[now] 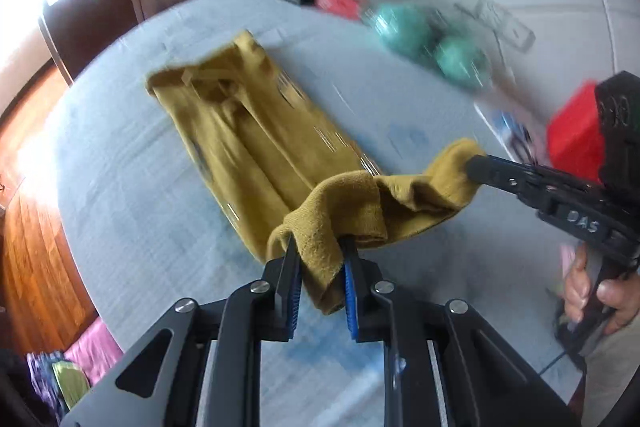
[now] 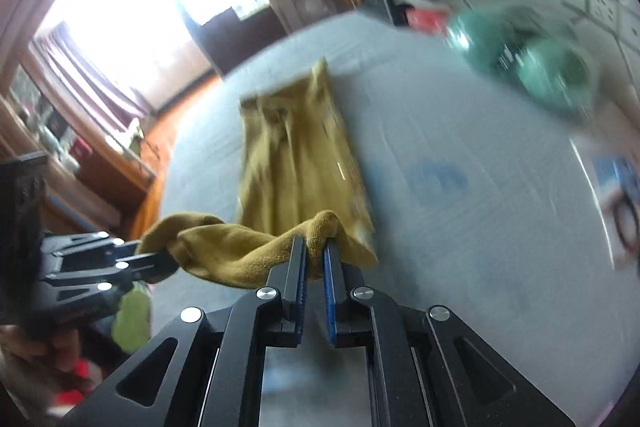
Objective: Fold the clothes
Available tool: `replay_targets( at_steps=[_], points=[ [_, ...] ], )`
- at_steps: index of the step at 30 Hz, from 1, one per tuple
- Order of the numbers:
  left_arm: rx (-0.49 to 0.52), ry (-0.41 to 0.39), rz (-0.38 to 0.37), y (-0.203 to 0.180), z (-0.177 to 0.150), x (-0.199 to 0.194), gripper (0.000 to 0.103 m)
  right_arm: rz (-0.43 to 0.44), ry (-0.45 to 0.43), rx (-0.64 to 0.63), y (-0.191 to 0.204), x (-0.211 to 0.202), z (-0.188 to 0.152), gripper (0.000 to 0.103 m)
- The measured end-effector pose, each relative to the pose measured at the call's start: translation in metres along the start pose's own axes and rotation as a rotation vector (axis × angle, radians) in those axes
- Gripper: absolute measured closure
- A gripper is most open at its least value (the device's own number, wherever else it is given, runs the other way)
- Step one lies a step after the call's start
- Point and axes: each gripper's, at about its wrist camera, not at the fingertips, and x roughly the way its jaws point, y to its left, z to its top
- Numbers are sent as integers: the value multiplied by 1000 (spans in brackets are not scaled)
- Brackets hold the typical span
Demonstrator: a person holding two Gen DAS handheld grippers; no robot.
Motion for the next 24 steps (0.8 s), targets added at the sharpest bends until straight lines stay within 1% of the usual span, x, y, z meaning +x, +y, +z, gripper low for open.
replay_targets(
  at_steps=[2, 4, 5, 7, 9, 11, 12, 13, 14, 15, 16, 19, 21, 24],
  points=[
    [-15, -12, -27, 36, 35, 15, 85, 4, -28, 7, 12, 23, 38, 95],
    [-11, -23, -52, 69, 77, 35, 85, -14, -47, 2, 24, 54, 83, 95],
    [-8, -20, -55, 90, 101, 48, 85, -21, -53, 5, 26, 66, 101, 95],
    [-2, 13, -61, 127, 139, 77, 85, -20, -45, 20, 30, 105, 142, 95],
    [2, 67, -68, 154, 168, 107, 85, -46, -8, 34, 31, 153, 183, 95],
    [-13, 116, -44, 178, 193, 135, 82, -71, 39, 70, 27, 191, 208, 94],
    [-16, 127, -26, 189, 203, 144, 73, -80, 57, 98, 24, 208, 220, 91],
    [-15, 123, -12, 198, 211, 147, 57, -87, 59, 123, 21, 217, 226, 89],
    [-12, 113, -14, 206, 217, 146, 47, -97, 55, 144, 19, 222, 231, 85],
    [-7, 104, -23, 213, 221, 143, 32, -107, 52, 159, 17, 224, 233, 84],
    [1, 99, -31, 216, 222, 140, 29, -116, 52, 174, 14, 224, 233, 84],
    [44, 107, -55, 219, 218, 132, 29, -178, 71, 219, 4, 213, 220, 84],
    [72, 124, -62, 217, 209, 129, 29, -238, 91, 257, -3, 201, 201, 84],
    [113, 167, -51, 208, 189, 134, 29, -310, 133, 340, -15, 181, 161, 84]
  ],
)
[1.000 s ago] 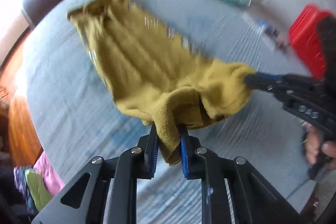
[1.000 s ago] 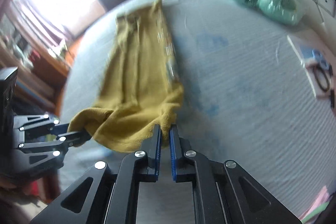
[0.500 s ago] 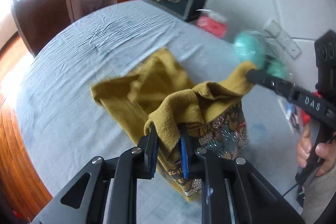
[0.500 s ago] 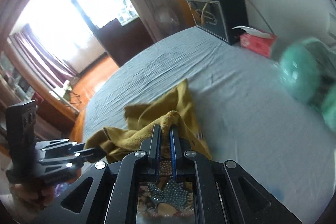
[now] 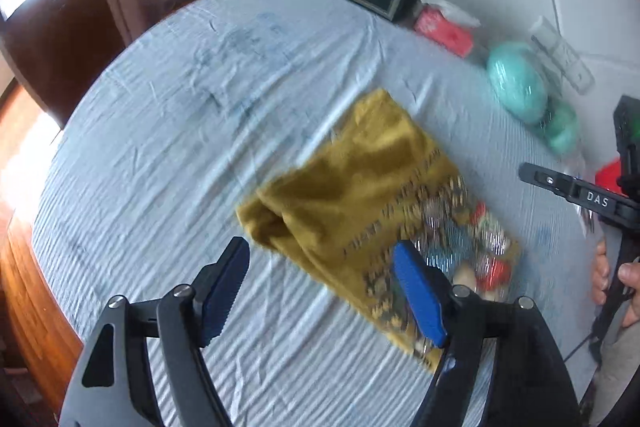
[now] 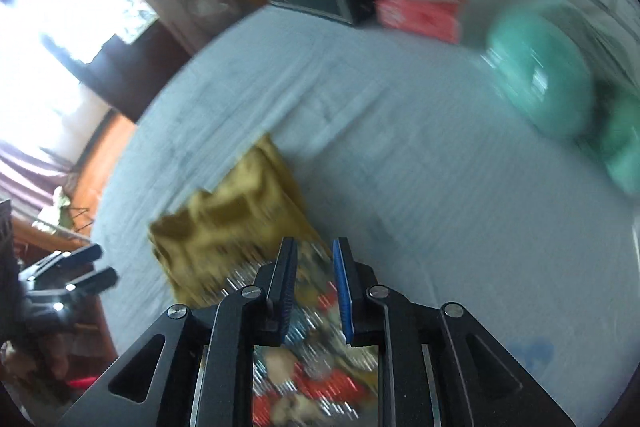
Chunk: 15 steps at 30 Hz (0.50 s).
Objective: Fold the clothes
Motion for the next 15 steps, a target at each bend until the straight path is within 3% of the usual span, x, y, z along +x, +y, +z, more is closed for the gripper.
replay_targets(
  at_steps=[6, 10, 15],
  points=[
    [138, 66, 45, -28, -21, 11, 29, -28, 33, 165, -44, -23, -72, 83],
    [229, 76, 19, -37, -14, 16, 29, -59, 29, 249, -50, -39, -103, 76],
    [426, 79, -60, -28, 15, 26, 28, -98, -25, 403, -39, -40, -135, 53]
  ],
)
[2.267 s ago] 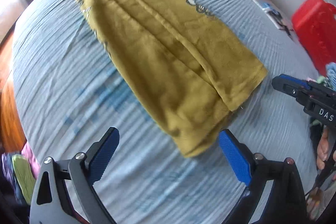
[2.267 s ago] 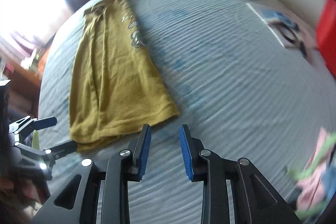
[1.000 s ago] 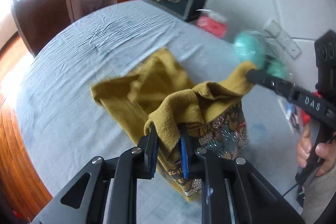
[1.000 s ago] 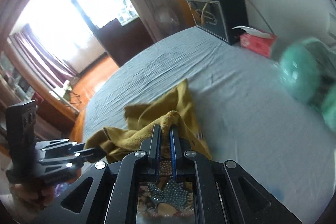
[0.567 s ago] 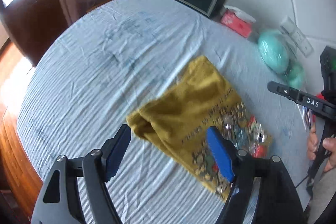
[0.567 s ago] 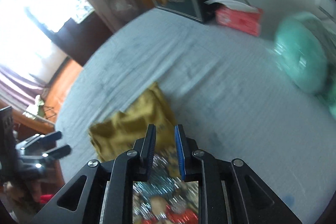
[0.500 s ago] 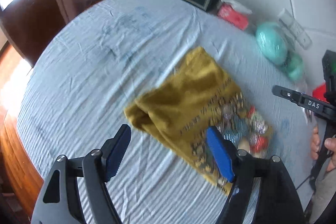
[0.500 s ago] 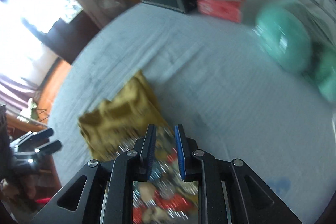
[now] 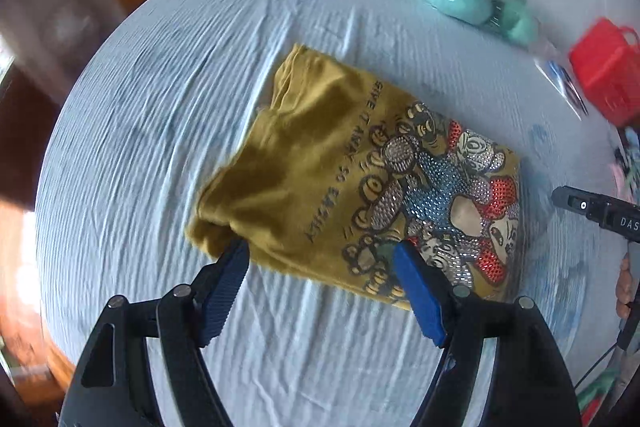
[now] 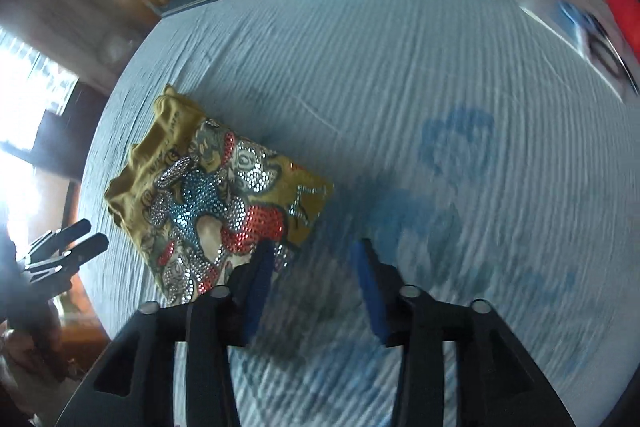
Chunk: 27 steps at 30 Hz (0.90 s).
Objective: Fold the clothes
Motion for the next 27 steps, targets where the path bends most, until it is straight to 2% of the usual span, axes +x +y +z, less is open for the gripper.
replay_targets(
  at_steps=[7, 11, 13, 16, 20, 21, 22, 24, 27],
  points=[
    [151, 4, -70, 48, 25, 15, 28, -26, -51, 253, 30, 24, -53, 53],
    [210, -7, -66, 58, 35, 31, 28, -42, -82, 361, 48, 33, -75, 53],
    [228, 0, -79, 60, 37, 42, 28, -63, -92, 388, 55, 35, -81, 53],
    [250, 1, -150, 56, 36, 56, 28, -83, -114, 432, 62, 37, -85, 53],
    [296, 33, -129, 45, 30, 80, 28, -110, -144, 478, 66, 41, -88, 53],
    [295, 35, -132, 46, 30, 83, 24, -114, -153, 480, 68, 42, -87, 53],
    [284, 33, -142, 49, 30, 83, 19, -117, -163, 476, 70, 43, -87, 53],
    [263, 28, -163, 55, 30, 84, 19, -137, -177, 450, 76, 46, -83, 53],
    [299, 10, -155, 55, 25, 84, 18, -188, -176, 431, 84, 57, -77, 55]
  ],
)
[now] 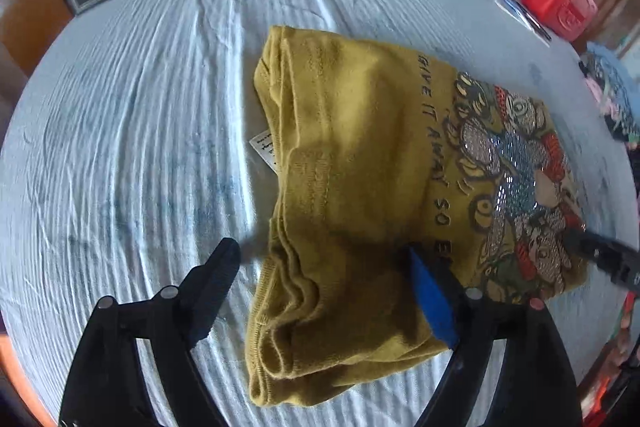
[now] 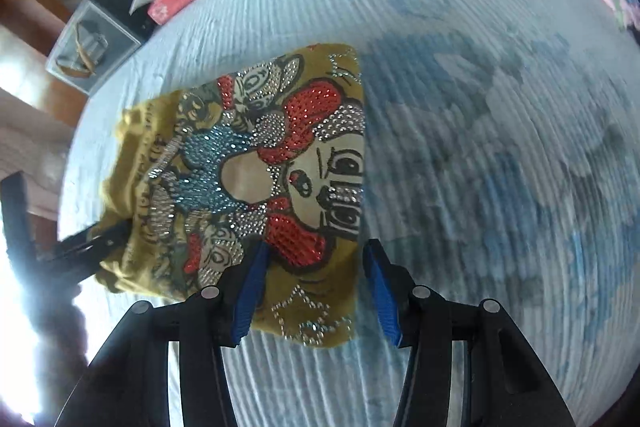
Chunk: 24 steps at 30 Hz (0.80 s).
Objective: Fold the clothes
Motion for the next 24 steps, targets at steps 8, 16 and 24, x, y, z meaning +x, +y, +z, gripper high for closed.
replay_targets(
  at_steps=[8, 16, 24],
  points=[
    [-11, 39, -61, 8, -2, -10, 79, -24, -16, -40, 8, 6, 1, 81],
    [35, 32, -31, 1, -1, -10, 81, 11, -8, 18, 1, 8, 7, 80],
    [-17, 61, -101, 9, 1, -11, 89, -33, 1, -42, 20, 11, 11, 84]
  ],
)
